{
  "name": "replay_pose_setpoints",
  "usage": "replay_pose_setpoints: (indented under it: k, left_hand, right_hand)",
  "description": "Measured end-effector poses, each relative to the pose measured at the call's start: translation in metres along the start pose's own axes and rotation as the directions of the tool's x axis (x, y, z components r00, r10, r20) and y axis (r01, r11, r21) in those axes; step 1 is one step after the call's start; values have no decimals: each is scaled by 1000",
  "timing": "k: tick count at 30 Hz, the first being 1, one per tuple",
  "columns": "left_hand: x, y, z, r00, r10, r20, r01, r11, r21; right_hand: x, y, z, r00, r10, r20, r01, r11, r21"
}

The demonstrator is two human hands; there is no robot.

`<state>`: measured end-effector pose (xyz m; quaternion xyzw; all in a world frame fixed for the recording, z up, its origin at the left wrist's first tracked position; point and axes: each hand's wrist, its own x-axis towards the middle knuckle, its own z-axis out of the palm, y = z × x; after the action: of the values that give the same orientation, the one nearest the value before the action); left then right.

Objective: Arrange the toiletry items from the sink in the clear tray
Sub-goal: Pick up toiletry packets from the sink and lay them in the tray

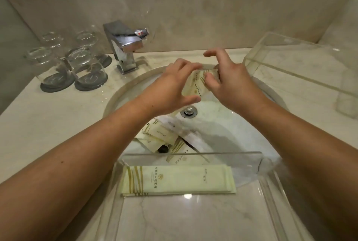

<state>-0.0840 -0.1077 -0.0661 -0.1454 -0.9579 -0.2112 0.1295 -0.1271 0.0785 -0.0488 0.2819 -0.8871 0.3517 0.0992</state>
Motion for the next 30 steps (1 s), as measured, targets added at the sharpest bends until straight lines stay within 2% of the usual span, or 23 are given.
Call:
replay_pose_setpoints:
  k: [5,10,14,19,22,26,30]
  left_hand:
    - [-16,24,-27,997,34,-74,-31,999,40]
    - [-34,37,-53,995,-13,-104,10,1000,-26]
    - [-39,48,-66,986,-111,-126,84,975,-206]
    - [-46,62,-79,979,-178,-100,125,909,-398]
    - [-81,96,-92,974,-195,-118,109,852,-512]
    - [-88,97,-91,946,-303,-115,173,772,-612]
    - [-94,98,-93,909,-380,-170,156,689,-708]
  right_hand:
    - [-13,-25,-17,998,-31,-48,33,998,46]
    - [-24,-44,-28,996,-34,-84,47,986,162]
    - [-25,-56,-32,996,-33,-87,51,978,204]
    - [-31,-72,-36,995,14,-95,19,942,335]
    - [-73,-92,-60,996,9,-88,25,924,382]
    - [-87,-101,-58,999,-19,-27,25,961,277]
    - [-96,-104,-53,991,-135,-21,137,978,157]
